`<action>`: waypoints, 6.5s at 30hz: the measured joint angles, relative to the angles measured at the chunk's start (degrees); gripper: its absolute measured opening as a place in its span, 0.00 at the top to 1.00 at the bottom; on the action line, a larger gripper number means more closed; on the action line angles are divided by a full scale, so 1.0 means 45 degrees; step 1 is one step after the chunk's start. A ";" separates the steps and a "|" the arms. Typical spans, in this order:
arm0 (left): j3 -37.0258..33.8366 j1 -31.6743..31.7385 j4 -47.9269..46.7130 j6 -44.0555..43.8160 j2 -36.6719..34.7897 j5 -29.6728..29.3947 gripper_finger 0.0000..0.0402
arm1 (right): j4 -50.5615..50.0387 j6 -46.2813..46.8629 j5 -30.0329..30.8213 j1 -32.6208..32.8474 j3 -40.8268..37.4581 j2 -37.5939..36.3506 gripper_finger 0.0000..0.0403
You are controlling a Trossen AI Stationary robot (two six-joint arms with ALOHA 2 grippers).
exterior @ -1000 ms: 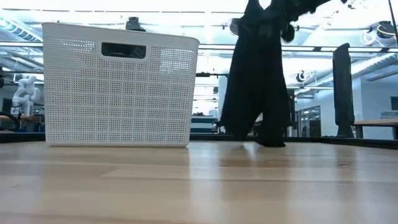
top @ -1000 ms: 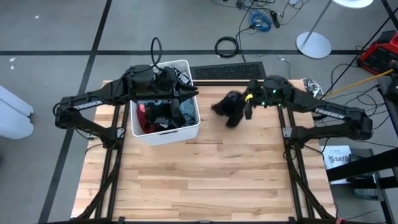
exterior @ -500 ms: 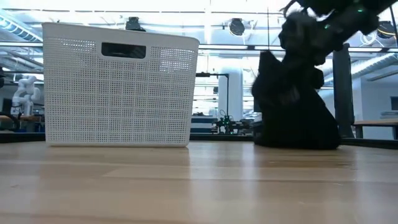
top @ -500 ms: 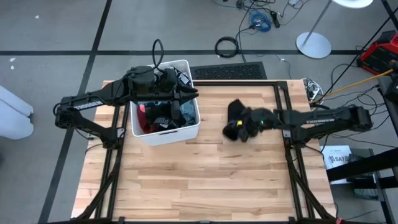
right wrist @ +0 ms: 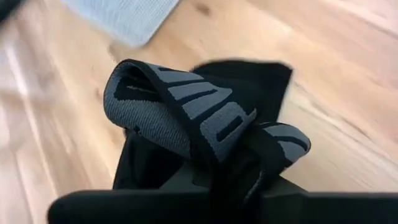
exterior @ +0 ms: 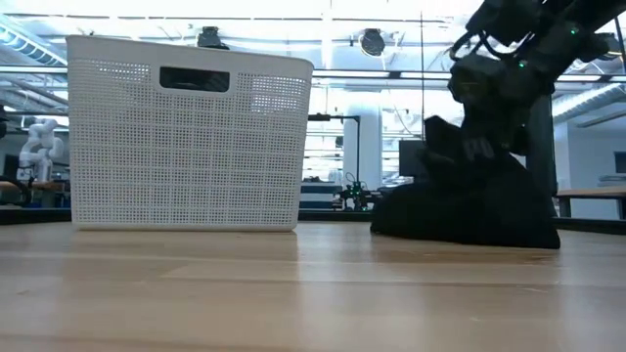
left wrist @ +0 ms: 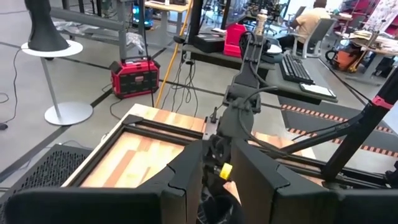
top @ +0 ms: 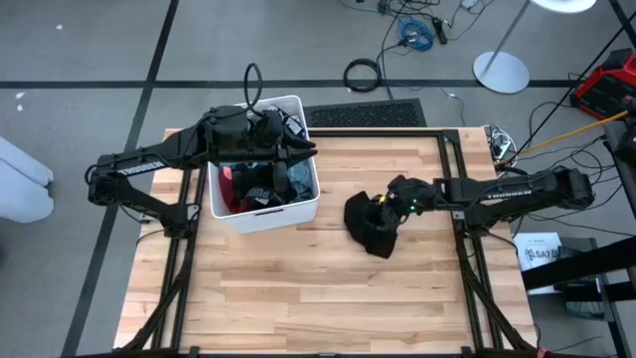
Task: Sort clothes
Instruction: Put the black shorts into the white laundry organizer, then adjust the white laundry organizer
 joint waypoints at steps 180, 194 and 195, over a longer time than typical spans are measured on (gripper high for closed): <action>-0.0029 -0.0957 -0.4963 0.0257 -0.4584 -0.5537 0.76 | -0.3603 -0.7525 -0.2439 -0.2542 2.3047 1.5200 0.36; -0.0029 0.2162 -0.7507 0.0529 -0.3430 -0.6098 0.76 | -0.7895 -0.8061 -0.5096 -0.1859 2.3076 1.2238 0.35; -0.0023 0.2768 -0.7430 0.0747 -0.3346 -0.5395 0.76 | -0.8309 -0.8053 -0.5087 -0.1736 2.3076 1.2174 0.35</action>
